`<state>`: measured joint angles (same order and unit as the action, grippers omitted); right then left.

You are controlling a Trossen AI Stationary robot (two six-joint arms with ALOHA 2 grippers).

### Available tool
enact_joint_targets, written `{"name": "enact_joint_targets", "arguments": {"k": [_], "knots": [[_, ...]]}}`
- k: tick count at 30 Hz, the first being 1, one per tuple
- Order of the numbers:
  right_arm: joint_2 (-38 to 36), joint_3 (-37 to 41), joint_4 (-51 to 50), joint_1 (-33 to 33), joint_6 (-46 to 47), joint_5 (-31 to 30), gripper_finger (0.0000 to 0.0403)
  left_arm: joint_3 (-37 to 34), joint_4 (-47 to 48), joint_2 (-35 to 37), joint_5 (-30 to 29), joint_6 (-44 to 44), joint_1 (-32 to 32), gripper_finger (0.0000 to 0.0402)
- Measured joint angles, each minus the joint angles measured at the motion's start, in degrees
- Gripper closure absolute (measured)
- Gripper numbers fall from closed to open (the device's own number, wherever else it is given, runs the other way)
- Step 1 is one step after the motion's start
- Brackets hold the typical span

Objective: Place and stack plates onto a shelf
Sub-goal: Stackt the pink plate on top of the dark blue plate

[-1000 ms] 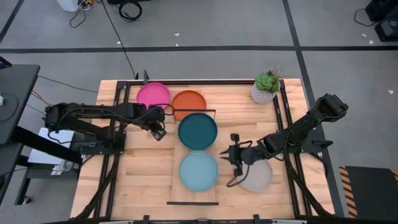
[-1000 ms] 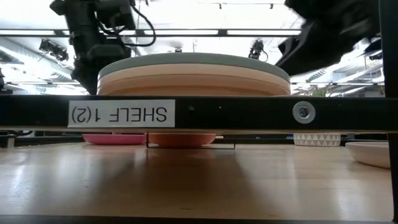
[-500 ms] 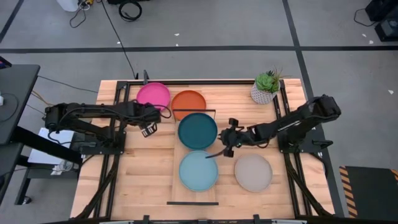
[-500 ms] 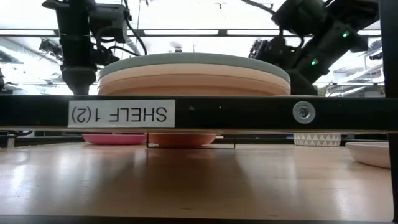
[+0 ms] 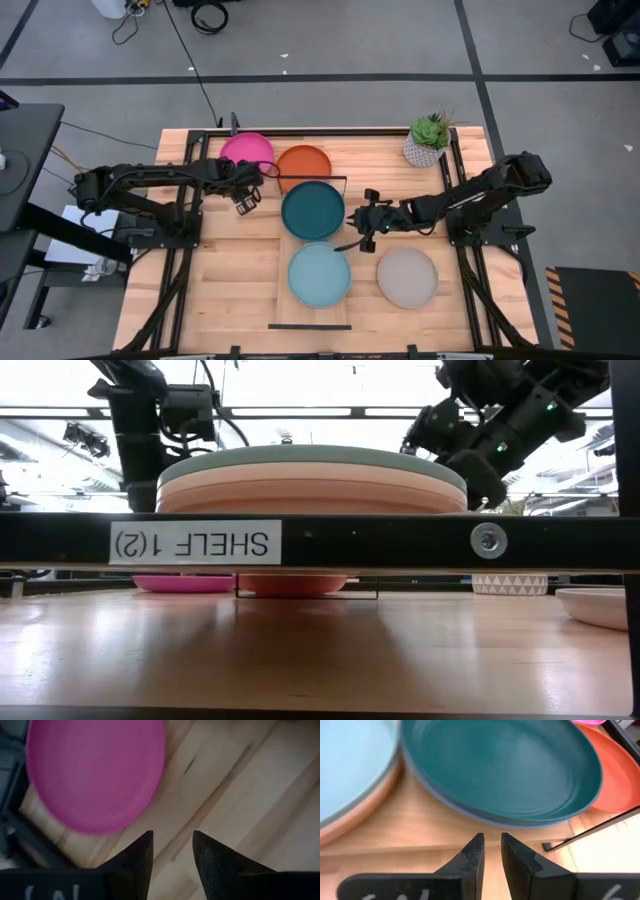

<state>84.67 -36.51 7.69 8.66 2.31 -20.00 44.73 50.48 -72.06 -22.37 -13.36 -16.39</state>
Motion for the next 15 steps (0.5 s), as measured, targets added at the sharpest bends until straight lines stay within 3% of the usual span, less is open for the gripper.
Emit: {"name": "enact_joint_targets", "arguments": {"k": [6, 15], "knots": [[-3.6, 0.0, -1.31, 1.71, 0.48, -0.03, 0.0332, 0.0, -7.02, -0.79, 2.61, 2.47, -3.51, 0.0258], [-7.54, 0.0, -0.96, 4.93, 0.49, -0.37, 0.0332, 0.07, -15.31, -8.19, 5.72, 8.67, -11.76, 0.0258]]}}
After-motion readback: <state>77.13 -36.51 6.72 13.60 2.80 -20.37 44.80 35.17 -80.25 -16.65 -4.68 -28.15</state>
